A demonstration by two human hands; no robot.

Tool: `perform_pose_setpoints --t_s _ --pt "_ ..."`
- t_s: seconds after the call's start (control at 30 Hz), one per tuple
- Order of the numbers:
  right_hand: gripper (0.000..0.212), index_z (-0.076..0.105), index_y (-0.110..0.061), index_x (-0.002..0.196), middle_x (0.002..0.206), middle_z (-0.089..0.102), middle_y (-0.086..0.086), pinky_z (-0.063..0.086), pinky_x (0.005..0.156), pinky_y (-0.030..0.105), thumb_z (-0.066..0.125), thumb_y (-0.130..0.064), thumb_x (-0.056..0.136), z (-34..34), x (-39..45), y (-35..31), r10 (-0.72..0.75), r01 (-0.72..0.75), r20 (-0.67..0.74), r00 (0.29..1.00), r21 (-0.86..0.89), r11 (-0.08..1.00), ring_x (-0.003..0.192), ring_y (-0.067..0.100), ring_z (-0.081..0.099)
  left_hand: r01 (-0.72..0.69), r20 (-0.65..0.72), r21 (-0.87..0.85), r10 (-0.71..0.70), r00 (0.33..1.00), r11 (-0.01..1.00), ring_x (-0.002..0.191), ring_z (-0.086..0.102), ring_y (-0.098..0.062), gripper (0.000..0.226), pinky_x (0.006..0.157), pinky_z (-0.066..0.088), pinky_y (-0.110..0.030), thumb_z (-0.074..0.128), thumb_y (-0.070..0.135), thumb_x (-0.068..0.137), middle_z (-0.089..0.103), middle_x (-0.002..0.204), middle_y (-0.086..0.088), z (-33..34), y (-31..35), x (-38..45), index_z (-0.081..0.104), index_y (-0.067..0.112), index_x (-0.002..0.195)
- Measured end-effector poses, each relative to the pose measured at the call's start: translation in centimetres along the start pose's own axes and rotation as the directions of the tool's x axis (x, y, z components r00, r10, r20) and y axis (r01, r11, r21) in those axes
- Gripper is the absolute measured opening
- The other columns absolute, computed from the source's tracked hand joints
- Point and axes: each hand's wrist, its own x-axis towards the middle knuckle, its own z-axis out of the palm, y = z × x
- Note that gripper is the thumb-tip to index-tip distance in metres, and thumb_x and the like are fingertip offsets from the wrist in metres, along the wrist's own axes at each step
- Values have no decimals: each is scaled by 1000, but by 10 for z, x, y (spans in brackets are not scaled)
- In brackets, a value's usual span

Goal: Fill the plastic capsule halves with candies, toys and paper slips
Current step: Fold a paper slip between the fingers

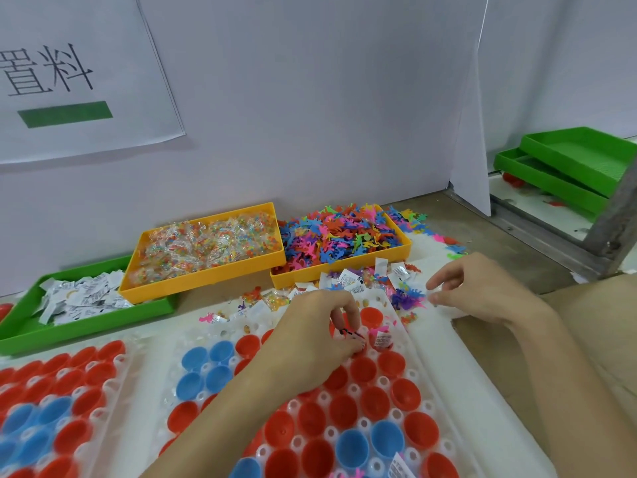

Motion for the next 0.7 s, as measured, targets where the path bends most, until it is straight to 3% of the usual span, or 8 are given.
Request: perform_pose_setpoints --t_s 0.17,0.27,0.33,0.4,0.5,0.7 --pt "11 77 -26 81 69 64 -1 42 62 21 78 -16 85 -1 -1 -4 -153 168 -87 984 198 966 63 9 58 -24 -40 -6 24 999 1000 78 50 -3 15 64 38 -14 77 31 82 55 83 15 1 -1 -1 62 32 86" --pt "9 78 -22 81 73 72 5 46 56 11 79 -13 83 4 -8 -23 -299 304 -75 951 389 870 60 6 64 -32 -181 -107 13 983 994 79 53 -5 14 64 40 -12 74 30 83 59 80 12 -1 0 -2 61 34 84" --pt "6 78 -21 82 79 74 7 51 61 15 80 -16 81 11 -13 -38 -388 364 -60 920 501 785 63 12 68 -32 -259 -208 -24 966 978 76 58 -4 11 61 40 -10 74 30 84 64 77 10 -3 2 -1 64 32 87" --pt "12 78 -21 85 80 75 7 55 66 21 82 -26 74 19 -18 -51 -446 392 -54 894 577 717 66 18 70 -14 -278 -323 -81 957 946 73 63 -3 13 60 42 -10 75 30 85 68 79 9 -3 6 0 66 31 94" --pt "20 78 -20 85 77 73 6 54 65 19 82 -29 68 31 -25 -65 -495 400 -49 867 661 635 66 17 70 2 -253 -517 -155 955 856 73 70 -8 18 65 53 -19 76 22 85 73 82 2 -5 4 -1 68 25 100" --pt "12 77 -12 81 76 73 5 52 63 19 78 -17 70 42 -33 -78 -547 378 -27 837 750 543 69 18 71 -88 -276 -641 -122 953 762 66 74 -18 22 64 56 -20 74 -7 80 75 70 -4 -23 -6 -8 73 16 80"
